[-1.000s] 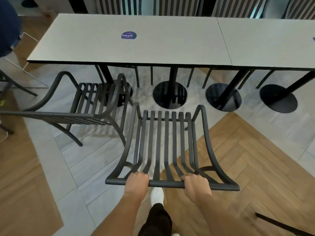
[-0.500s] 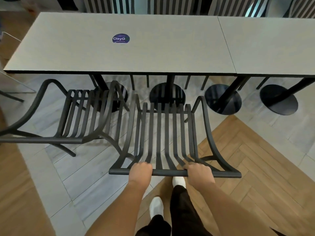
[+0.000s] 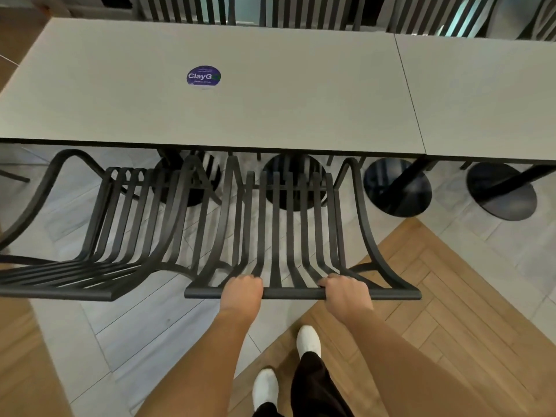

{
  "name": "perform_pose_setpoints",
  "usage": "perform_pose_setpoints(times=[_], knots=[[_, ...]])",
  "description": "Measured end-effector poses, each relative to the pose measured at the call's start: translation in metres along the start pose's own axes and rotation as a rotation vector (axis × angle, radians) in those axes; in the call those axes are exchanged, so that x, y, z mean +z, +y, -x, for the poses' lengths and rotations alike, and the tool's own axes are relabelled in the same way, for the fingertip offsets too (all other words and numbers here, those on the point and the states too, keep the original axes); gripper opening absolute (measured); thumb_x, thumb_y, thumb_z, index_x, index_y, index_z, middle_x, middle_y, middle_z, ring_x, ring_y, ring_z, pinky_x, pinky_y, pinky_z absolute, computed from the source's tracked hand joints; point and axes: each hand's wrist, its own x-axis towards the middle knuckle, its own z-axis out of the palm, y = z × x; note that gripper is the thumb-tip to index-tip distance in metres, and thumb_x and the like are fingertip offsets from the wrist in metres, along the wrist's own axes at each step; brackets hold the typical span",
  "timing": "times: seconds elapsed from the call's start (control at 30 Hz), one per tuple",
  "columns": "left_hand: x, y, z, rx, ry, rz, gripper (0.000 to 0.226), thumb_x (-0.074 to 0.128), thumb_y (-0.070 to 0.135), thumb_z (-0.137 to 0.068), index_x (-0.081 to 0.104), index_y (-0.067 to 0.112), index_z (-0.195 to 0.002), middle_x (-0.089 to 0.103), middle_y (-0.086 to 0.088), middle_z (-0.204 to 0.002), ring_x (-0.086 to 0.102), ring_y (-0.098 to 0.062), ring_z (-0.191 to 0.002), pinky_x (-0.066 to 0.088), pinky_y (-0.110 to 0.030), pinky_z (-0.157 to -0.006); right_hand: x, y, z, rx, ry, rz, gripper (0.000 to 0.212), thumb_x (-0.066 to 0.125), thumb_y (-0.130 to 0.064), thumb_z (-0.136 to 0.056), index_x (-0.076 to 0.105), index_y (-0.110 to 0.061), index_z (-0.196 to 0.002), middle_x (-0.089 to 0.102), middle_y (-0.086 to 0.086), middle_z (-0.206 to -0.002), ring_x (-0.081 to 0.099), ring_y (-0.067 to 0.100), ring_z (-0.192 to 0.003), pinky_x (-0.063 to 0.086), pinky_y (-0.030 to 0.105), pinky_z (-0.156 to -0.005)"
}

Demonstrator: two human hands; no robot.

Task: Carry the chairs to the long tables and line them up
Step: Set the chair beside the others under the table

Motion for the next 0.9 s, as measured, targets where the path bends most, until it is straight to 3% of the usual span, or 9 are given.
perform_pose_setpoints(times=[0.37, 0.67, 0.73, 0.9], knots=[[-0.01, -0.003, -0.016, -0.028, -0.019, 0.068, 0.026, 0.053, 0.011, -0.102, 0.06, 0.015, -0.127, 0.064, -0.007, -0.122, 0.062, -0.024, -0.111, 0.049, -0.036, -0.096, -0.01, 0.008, -0.019, -0.019, -0.033, -0.007, 0.034, 0.06, -0.025, -0.099, 0.062, -0.032, -0.132, 0.064, -0.003, -0.11, 0.064, 0.02, -0.096, 0.057, 0.038, -0.086], [-0.014, -0.003, -0.001, -0.022, -0.014, 0.337, 0.029, 0.063, 0.025, -0.1, 0.064, 0.017, -0.128, 0.06, -0.003, -0.116, 0.059, -0.021, -0.108, 0.052, -0.039, -0.101, -0.031, 0.017, -0.006, 0.012, -0.178, -0.392, 0.041, 0.074, -0.044, -0.088, 0.065, -0.028, -0.124, 0.064, -0.006, -0.105, 0.061, 0.014, -0.097, 0.051, 0.031, -0.089], [-0.019, 0.001, 0.006, -0.005, 0.005, 0.364, 0.031, 0.062, 0.022, -0.1, 0.062, 0.017, -0.131, 0.058, -0.003, -0.115, 0.058, -0.021, -0.106, 0.052, -0.038, -0.099, -0.036, 0.019, 0.004, 0.045, -0.165, -0.455, 0.047, 0.074, -0.049, -0.087, 0.062, -0.028, -0.126, 0.065, -0.006, -0.106, 0.062, 0.014, -0.097, 0.053, 0.033, -0.091], [-0.034, 0.019, 0.03, 0.049, 0.08, 0.337, 0.037, 0.054, 0.021, -0.103, 0.056, 0.016, -0.139, 0.056, -0.004, -0.12, 0.057, -0.023, -0.109, 0.053, -0.039, -0.096, -0.044, 0.02, 0.036, 0.13, 0.0, -0.566, 0.032, 0.068, -0.044, -0.094, 0.066, -0.025, -0.12, 0.066, -0.008, -0.096, 0.064, 0.01, -0.084, 0.059, 0.036, -0.086]])
